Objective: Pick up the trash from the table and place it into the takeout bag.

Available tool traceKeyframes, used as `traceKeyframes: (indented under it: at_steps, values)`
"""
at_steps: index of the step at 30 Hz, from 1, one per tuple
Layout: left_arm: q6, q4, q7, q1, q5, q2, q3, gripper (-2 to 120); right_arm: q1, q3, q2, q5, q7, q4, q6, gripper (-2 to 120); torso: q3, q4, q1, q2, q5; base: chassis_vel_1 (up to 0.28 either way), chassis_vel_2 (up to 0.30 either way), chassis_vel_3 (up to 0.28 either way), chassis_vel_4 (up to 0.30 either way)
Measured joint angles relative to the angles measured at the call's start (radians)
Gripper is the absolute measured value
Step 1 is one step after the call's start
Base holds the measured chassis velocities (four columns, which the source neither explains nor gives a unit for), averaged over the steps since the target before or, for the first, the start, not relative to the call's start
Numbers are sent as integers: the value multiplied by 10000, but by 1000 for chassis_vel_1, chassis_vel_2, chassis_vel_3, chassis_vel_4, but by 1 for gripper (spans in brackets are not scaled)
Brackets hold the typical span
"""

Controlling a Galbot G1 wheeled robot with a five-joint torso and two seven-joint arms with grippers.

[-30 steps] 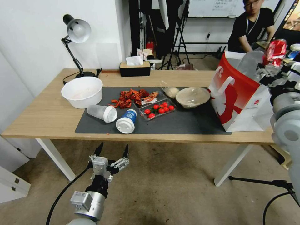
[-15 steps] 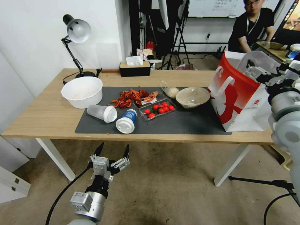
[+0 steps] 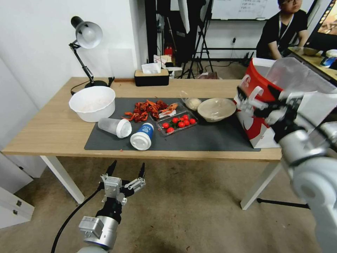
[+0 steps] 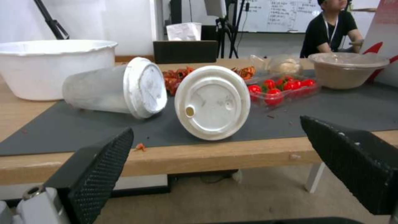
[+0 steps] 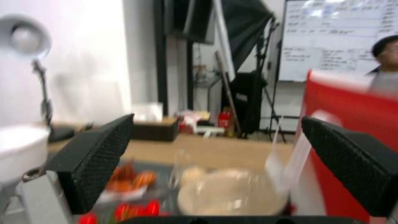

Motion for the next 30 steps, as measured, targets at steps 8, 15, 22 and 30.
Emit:
traceKeyframes:
  at_steps: [8, 15, 22, 30]
  values:
    - [-24, 52, 9, -36, -58, 31, -15, 100, -982, 21, 298, -679, -656, -54, 864, 100, 0, -2, 0, 0, -1, 0, 0, 0, 0]
    - [-25, 81, 12, -69, -89, 45, -14, 100, -1472, 43, 478, -1074, -1062, -164, 1490, 100, 0, 7, -1, 1, -7, 0, 0, 0, 0]
    - [-47, 240, 12, -156, -143, 71, 15, 100, -3844, -422, 1924, -2735, -1894, -1458, 4956, 100, 0, -2, -2, 1, 0, 0, 0, 0, 0]
    - [-126, 285, 11, -153, -184, 80, 11, 100, -4695, -482, 2527, -3051, -2151, -2268, 5989, 100, 1, 1, 0, 0, 0, 0, 0, 0, 0]
